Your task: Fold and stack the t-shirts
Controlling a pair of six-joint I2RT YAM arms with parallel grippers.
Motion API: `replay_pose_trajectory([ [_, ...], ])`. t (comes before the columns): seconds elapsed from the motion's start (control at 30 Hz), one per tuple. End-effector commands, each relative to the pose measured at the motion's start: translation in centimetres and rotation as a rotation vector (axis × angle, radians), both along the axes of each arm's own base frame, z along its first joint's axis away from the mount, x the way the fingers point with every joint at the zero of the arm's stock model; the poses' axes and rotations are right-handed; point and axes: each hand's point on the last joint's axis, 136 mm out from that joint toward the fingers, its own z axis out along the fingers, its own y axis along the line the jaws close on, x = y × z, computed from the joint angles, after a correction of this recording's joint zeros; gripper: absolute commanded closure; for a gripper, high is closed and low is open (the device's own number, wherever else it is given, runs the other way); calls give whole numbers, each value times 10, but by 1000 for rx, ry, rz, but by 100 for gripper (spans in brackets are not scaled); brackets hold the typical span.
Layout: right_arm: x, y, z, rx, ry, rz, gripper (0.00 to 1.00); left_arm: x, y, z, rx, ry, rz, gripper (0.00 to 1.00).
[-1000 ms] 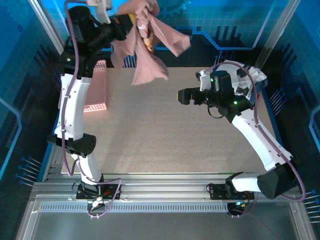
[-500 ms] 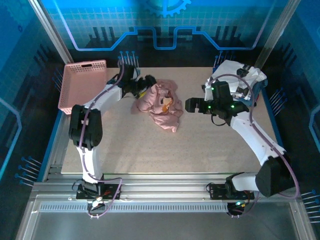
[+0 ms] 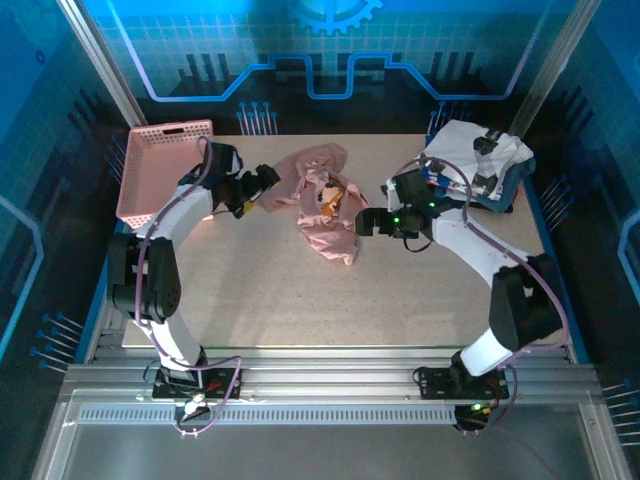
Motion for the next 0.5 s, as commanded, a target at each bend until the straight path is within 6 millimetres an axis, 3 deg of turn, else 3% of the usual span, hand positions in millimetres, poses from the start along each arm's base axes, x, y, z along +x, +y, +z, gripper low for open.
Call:
replay_pose_trajectory([
  [0.0,29,9,2,44,-14,-26,2,2,21,-27,27,44,14,2],
  [0.1,38,21,-8,92,39,-30,8,11,31,-37,74,75,11,6],
  [0.2,35,35,-11,121,59,-8,10,17,42,-49,96,93,37,11],
  [0.33,20,36,-18,102,87,-16,10,25,41,-61,91,109,33,16],
  [0.47,-7,41,-18,116,100,8,10,29,60,-71,143,130,97,21],
])
